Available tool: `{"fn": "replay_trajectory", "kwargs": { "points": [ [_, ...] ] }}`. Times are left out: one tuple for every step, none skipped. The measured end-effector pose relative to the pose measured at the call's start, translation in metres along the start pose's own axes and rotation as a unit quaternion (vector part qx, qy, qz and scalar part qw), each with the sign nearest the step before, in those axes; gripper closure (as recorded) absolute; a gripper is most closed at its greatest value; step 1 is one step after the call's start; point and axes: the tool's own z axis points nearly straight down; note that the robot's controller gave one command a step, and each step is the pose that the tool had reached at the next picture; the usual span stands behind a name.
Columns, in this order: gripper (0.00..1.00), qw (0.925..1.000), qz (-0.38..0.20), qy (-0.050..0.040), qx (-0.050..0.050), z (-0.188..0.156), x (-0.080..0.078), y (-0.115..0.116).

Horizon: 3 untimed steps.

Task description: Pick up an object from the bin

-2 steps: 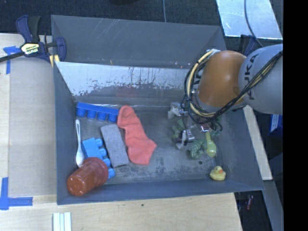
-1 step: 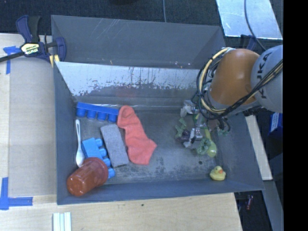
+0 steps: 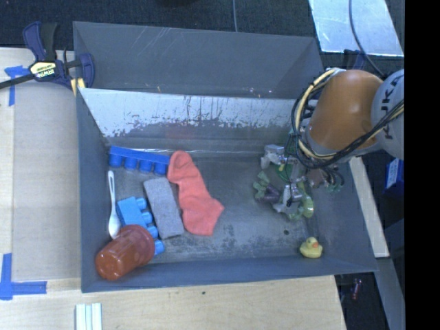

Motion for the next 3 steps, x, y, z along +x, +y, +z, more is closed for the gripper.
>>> {"fn": "replay_trajectory", "kwargs": {
  "points": [
    [0.00,0.9979,0.065,-0.0009,0.000,0.011,0.009,-0.010],
    [1.00,0.9982,0.059,-0.0008,0.001,0.021,0.033,-0.022],
    [1.00,0.9982,0.059,-0.0008,0.001,0.021,0.033,-0.022]
  ]
}}
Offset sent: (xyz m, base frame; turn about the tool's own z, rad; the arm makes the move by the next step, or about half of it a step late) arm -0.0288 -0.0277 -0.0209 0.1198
